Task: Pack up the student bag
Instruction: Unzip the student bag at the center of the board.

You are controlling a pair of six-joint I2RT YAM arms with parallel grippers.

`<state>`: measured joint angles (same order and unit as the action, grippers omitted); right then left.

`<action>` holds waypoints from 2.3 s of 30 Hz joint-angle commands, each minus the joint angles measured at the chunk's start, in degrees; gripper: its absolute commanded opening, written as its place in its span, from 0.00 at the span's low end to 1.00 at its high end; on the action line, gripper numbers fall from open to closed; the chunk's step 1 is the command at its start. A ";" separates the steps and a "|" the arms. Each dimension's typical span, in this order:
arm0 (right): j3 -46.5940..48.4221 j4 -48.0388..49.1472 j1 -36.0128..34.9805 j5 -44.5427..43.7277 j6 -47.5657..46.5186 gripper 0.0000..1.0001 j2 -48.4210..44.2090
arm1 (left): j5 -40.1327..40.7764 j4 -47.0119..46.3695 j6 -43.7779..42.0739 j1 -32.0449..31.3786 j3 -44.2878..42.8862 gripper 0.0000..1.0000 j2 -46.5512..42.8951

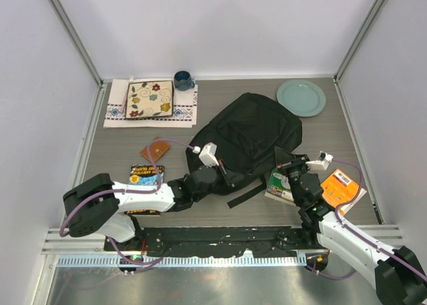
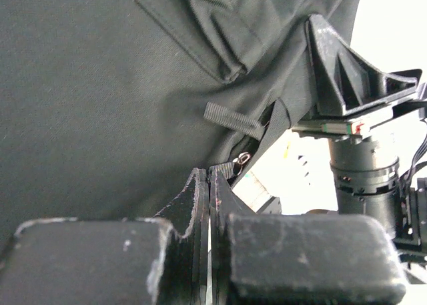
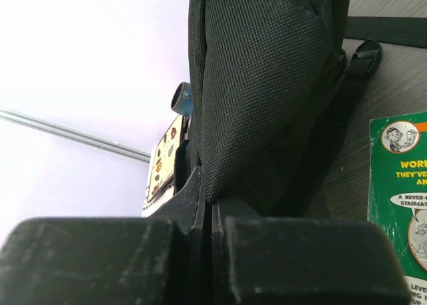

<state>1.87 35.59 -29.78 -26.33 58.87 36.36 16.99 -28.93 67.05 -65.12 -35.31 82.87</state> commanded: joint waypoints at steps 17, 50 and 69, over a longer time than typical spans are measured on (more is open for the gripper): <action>15.16 -12.64 4.63 11.17 -11.94 0.01 14.95 | 9.38 24.71 -9.12 -0.53 11.05 0.00 -24.60; 38.12 -61.95 19.14 8.40 -22.66 0.93 16.74 | 10.78 22.69 -13.08 -8.18 -0.99 0.00 -10.45; 21.24 -61.08 11.60 37.94 0.01 0.82 -9.99 | 12.54 24.18 -13.70 -8.18 -0.29 0.00 -12.73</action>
<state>21.87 -26.37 -14.33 8.40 52.97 27.57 27.42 -3.14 53.56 -73.12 -35.00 71.05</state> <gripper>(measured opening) 0.821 0.015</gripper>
